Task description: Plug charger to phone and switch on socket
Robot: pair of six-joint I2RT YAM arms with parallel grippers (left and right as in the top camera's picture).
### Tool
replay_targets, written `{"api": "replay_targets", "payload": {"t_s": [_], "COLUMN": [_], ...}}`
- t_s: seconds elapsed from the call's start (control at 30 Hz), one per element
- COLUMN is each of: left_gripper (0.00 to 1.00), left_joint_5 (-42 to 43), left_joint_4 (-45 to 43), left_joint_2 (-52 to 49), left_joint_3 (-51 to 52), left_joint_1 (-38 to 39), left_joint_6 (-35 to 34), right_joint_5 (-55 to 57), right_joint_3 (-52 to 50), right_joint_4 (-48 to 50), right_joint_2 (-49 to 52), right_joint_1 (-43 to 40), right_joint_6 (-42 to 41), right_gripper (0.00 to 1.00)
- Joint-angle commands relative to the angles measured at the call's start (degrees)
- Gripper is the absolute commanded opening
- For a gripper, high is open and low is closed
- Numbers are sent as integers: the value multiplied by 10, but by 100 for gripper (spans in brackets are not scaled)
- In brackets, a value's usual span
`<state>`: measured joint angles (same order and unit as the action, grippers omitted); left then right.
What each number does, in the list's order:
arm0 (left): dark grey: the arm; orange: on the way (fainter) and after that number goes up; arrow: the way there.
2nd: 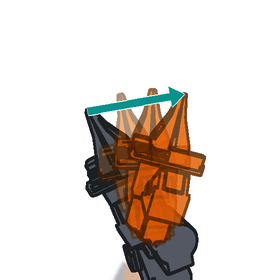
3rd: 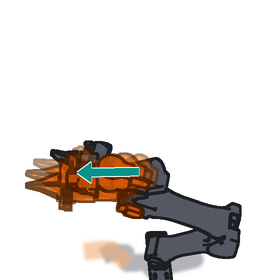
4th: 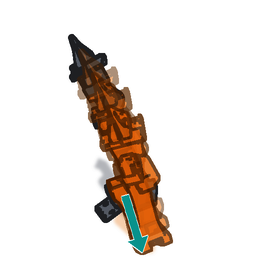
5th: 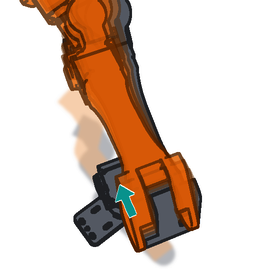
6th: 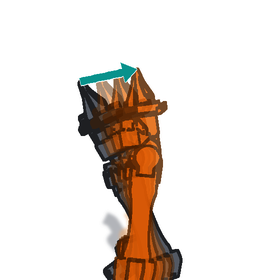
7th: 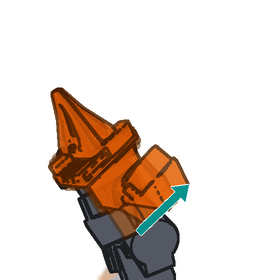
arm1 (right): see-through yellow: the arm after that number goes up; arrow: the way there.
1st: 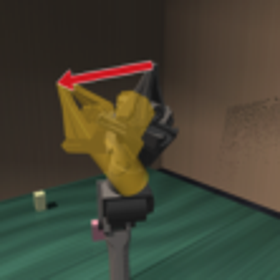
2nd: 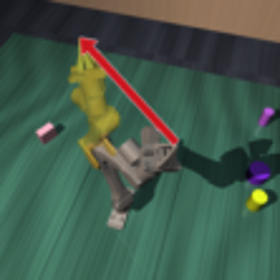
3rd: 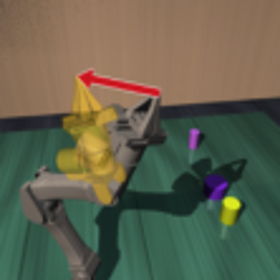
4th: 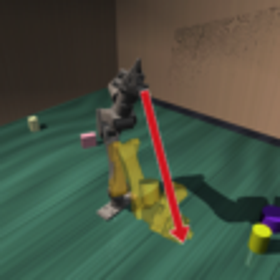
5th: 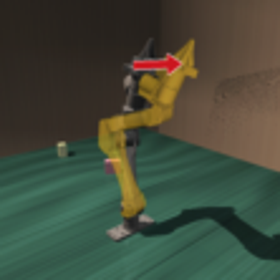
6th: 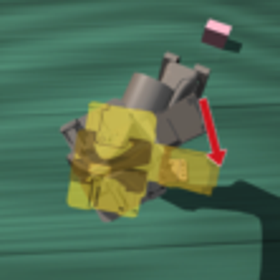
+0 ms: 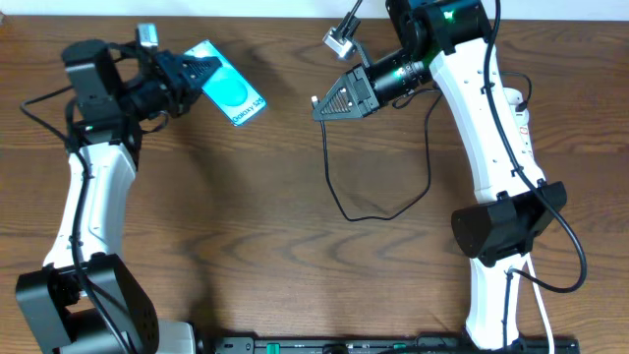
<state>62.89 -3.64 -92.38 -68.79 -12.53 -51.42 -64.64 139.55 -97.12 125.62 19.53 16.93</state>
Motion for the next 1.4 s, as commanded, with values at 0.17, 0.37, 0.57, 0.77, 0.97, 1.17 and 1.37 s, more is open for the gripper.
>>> {"api": "replay_targets", "payload": {"t_s": [0.17,0.37,0.57,0.77,0.97,1.17,1.37], "left_gripper": [7,7,7,7,7,7,7], "left_joint_5": [109,124,148,147,141,126,126], "left_joint_4": [-94,-111,-152,-162,-162,-162,-157], "left_joint_2": [3,0,-1,-1,-1,-1,-1], "left_joint_3": [-6,-6,-6,-6,-6,-6,-6], "left_joint_1": [-34,-34,-34,-34,-34,-34,-34], "left_joint_6": [-78,-76,-76,-76,-76,-76,-78], "right_joint_5": [-35,-34,-33,-32,327,655,677], "right_joint_3": [6,3,-9,-43,-70,-73,-74], "right_joint_4": [30,47,50,64,127,74,22], "right_joint_2": [0,12,22,28,28,34,94], "right_joint_1": [11,12,19,28,26,25,25], "right_joint_6": [39,39,73,86,-199,-379,-397], "right_gripper": [1,1,1,1,1,2,2]}}
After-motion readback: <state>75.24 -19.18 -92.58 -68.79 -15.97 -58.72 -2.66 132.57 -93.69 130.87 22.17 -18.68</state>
